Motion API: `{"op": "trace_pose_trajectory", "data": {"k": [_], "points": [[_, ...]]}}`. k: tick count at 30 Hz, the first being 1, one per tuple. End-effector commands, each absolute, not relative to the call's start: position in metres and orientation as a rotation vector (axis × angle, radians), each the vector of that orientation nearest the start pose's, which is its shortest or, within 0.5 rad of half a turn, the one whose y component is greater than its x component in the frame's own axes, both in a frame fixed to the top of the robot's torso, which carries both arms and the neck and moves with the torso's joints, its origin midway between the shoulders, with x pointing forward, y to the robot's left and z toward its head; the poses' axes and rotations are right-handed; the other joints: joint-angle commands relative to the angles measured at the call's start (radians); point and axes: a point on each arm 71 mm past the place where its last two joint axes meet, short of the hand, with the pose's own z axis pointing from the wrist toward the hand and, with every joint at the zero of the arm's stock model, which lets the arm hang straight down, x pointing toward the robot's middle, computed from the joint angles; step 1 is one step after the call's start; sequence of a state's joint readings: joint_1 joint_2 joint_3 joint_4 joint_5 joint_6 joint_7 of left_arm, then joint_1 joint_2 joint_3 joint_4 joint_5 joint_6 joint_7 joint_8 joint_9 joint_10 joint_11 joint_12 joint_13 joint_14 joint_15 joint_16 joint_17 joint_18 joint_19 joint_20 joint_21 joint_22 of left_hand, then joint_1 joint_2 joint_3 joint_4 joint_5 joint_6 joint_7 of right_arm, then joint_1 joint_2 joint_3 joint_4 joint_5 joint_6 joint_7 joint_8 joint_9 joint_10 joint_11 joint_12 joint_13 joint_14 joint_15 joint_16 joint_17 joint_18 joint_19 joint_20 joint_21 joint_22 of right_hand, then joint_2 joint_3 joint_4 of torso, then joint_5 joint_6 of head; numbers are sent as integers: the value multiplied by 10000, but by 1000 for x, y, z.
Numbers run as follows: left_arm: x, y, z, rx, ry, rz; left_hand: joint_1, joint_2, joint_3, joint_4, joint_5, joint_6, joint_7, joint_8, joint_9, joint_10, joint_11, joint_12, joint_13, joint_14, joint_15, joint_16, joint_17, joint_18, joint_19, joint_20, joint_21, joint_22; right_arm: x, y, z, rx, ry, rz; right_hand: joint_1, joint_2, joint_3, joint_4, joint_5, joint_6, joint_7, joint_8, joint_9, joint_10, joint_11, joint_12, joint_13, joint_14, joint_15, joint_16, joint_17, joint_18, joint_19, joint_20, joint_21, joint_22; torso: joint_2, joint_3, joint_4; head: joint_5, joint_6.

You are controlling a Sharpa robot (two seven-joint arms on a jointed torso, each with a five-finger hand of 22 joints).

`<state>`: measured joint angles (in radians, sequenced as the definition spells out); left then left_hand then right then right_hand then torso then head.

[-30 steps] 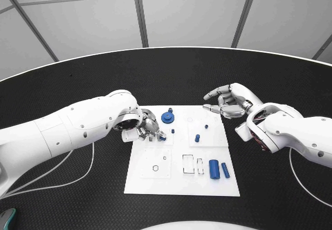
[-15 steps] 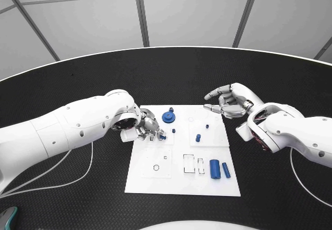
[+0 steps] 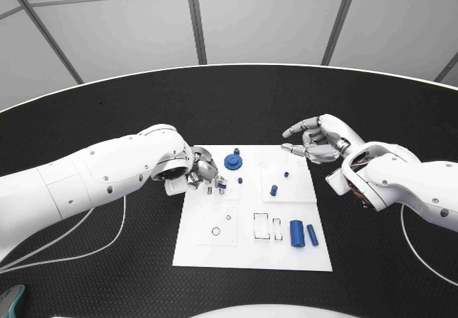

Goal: Assemble the parts on the task board

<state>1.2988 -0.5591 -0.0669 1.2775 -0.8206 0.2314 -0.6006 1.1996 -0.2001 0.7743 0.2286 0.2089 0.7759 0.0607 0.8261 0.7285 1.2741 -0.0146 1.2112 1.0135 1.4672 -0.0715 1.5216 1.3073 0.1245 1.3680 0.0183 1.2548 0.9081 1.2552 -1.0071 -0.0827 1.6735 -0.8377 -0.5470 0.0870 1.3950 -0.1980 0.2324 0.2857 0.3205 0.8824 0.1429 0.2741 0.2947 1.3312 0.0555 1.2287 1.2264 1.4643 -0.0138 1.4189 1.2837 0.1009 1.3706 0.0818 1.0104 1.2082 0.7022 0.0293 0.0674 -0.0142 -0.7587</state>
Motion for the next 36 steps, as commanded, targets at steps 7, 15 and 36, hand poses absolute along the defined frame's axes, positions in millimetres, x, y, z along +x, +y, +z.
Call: {"op": "trace_pose_trajectory", "data": {"k": [7,15,36], "points": [[514,139,-214,-2496,24607,-4678,-154,-40,1360,-1484,23,114,-5,66,-1,151,-27,115,135,717,-95,-24,1258,-76,127,-10,66,83,463,-245,-153,4209,15104,9619,13,-124,62,-12,85,28,5,62,-15,62,-2,50,17,392,-73,-41,10,133,39,-6,-52,-6,19,-7,3,12,-51],[513,140,-216,-2494,24538,-4539,-196,-46,1353,-1508,20,135,-18,72,0,192,-38,146,172,724,-104,-14,1282,-82,141,-11,87,118,463,-245,-153,4200,15104,9631,21,-127,83,-16,132,28,5,66,-20,72,-4,61,25,394,-75,-44,12,134,44,-8,-61,-10,11,-7,1,21,-69],[512,139,-217,-2355,24679,-4455,-284,-51,1341,-1557,18,180,-48,82,-1,288,-65,222,268,740,-126,11,1340,-95,168,-12,128,187,463,-245,-153,4192,15111,9638,26,-134,102,-19,178,29,4,71,-26,76,-4,65,26,396,-77,-47,13,126,63,-10,-34,9,8,-5,7,25,-88]]}}
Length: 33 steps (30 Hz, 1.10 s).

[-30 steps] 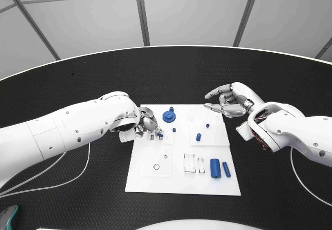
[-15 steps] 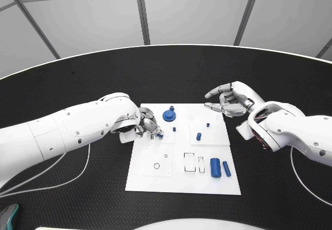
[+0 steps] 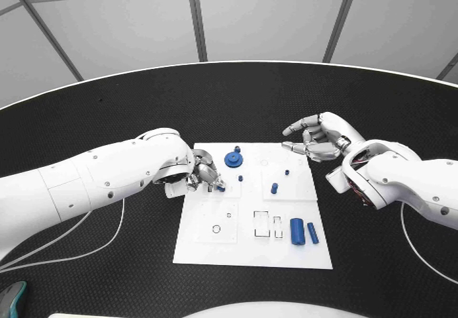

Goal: Assemble the parts on the task board

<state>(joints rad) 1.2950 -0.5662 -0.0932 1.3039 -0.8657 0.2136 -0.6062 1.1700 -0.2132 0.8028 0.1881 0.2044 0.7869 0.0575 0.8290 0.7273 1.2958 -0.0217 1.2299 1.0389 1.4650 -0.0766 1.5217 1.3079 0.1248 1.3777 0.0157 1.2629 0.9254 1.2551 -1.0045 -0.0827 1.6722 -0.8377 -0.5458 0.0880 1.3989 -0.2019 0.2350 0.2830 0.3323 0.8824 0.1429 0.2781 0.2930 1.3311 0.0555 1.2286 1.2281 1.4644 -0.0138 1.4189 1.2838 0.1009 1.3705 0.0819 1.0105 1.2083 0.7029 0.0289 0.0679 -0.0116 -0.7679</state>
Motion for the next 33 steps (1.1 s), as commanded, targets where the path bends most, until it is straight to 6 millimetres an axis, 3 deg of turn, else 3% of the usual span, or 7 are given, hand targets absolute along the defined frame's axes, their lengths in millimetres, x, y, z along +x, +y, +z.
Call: {"op": "trace_pose_trajectory", "data": {"k": [1,33], "points": [[512,139,-217,-2368,24671,-4449,11,81,1056,-1152,64,70,-16,53,11,72,6,35,14,761,-75,11,1334,-98,70,14,47,14,463,-245,-153,4191,15110,9639,-13,-95,76,9,60,29,4,31,-9,77,-4,66,9,396,-77,-47,13,126,64,-11,-34,8,0,0,2,-1,4],[512,139,-218,-2288,24866,-4217,-36,72,1050,-1202,64,100,-37,59,9,143,-13,96,97,774,-91,31,1383,-110,92,17,82,75,464,-244,-153,4176,15130,9655,-10,-100,90,8,91,31,5,34,-12,84,-5,75,16,401,-78,-42,26,125,70,-12,-35,8,1,3,6,1,-48]]}}
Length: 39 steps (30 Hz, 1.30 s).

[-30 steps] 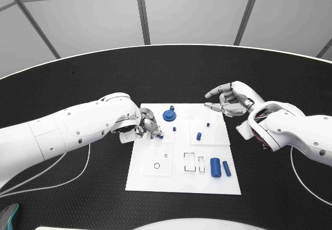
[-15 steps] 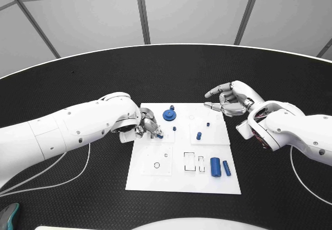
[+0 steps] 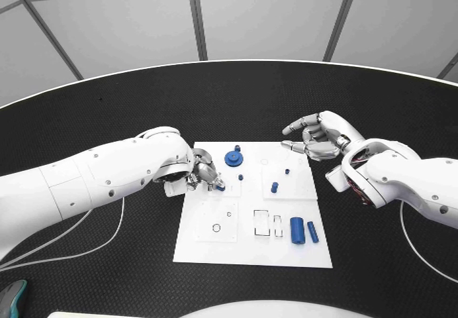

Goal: Assemble the parts on the task board

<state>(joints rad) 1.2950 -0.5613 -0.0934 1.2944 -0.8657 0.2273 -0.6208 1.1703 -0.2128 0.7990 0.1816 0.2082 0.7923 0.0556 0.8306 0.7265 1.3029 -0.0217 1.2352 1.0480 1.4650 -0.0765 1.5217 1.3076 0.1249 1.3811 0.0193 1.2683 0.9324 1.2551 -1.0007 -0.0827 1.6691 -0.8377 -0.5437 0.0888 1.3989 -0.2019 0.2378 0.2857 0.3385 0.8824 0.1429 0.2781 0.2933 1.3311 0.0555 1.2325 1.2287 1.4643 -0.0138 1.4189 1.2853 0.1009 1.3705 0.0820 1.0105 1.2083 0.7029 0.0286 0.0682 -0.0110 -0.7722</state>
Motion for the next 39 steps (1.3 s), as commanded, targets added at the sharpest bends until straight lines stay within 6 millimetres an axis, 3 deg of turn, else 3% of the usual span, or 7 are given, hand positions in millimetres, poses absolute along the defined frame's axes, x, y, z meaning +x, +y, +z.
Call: {"op": "trace_pose_trajectory", "data": {"k": [1,39], "points": [[512,139,-218,-2281,24875,-4213,-39,68,1088,-1137,26,46,-17,43,17,72,-13,42,6,774,-92,31,1385,-111,58,-20,28,5,464,-244,-153,4176,15130,9655,-10,-100,62,-20,29,31,5,35,-15,84,-5,36,10,401,-78,-42,11,126,70,-12,-35,8,1,6,3,-5,-5],[514,132,-220,-2207,24993,-3998,-298,207,1097,-1162,28,141,-58,41,-5,209,-45,144,143,786,-118,54,1429,-114,71,-30,59,50,464,-243,-153,4154,15140,9681,-10,-115,113,-21,116,40,3,49,-27,100,-8,53,18,407,-81,-46,21,127,85,-17,-60,-5,-1,9,8,-44,-63]]}}
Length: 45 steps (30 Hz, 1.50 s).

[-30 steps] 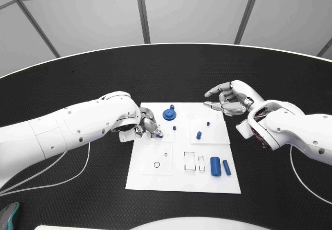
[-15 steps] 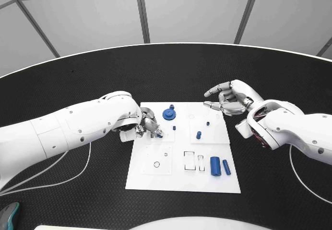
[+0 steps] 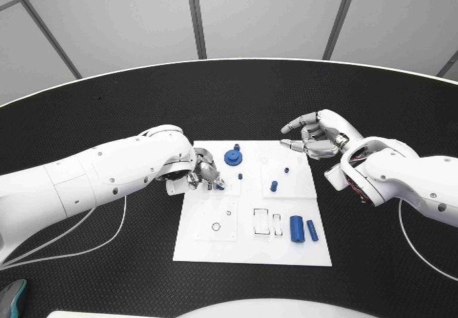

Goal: Assemble the parts on the task board

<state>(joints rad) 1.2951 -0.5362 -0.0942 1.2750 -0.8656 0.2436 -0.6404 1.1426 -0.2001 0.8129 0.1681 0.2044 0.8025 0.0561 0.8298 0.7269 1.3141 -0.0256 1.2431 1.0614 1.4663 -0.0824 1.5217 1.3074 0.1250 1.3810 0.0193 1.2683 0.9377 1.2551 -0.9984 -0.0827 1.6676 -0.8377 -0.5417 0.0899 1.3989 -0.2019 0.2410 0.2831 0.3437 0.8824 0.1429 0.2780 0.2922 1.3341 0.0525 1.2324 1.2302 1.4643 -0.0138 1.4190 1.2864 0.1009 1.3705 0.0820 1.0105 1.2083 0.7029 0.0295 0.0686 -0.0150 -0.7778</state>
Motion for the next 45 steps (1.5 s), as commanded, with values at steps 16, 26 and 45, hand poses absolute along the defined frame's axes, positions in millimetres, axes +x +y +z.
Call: {"op": "trace_pose_trajectory", "data": {"k": [16,26,45], "points": [[515,130,-220,-2270,25009,-3967,-642,489,986,-935,64,171,-114,51,-38,192,-45,142,113,791,-93,93,1508,-116,65,-63,71,13,464,-243,-153,4157,15146,9675,0,-179,237,-2,415,41,5,71,-56,73,19,58,-6,416,-86,-64,20,125,118,-26,-101,-18,2,-2,7,-32,-10],[515,129,-221,-2300,25074,-3905,-809,591,973,-890,60,205,-122,50,-47,202,-51,158,136,787,-98,91,1495,-116,62,-67,70,11,464,-244,-153,4163,15154,9668,-3,-223,345,-5,640,41,8,81,-81,72,19,58,-13,422,-87,-69,38,123,137,-30,-117,-18,0,-1,5,-40,-20],[516,127,-220,-2244,25013,-4038,-878,578,1084,-1215,71,297,-176,67,-53,348,-99,326,382,893,-131,260,1958,-130,84,-69,105,80,464,-244,-153,4160,15156,9672,-9,-255,419,-7,787,40,10,88,-98,69,20,56,-21,423,-88,-79,36,121,148,-32,-127,-16,-1,-6,4,-39,-31]]}}
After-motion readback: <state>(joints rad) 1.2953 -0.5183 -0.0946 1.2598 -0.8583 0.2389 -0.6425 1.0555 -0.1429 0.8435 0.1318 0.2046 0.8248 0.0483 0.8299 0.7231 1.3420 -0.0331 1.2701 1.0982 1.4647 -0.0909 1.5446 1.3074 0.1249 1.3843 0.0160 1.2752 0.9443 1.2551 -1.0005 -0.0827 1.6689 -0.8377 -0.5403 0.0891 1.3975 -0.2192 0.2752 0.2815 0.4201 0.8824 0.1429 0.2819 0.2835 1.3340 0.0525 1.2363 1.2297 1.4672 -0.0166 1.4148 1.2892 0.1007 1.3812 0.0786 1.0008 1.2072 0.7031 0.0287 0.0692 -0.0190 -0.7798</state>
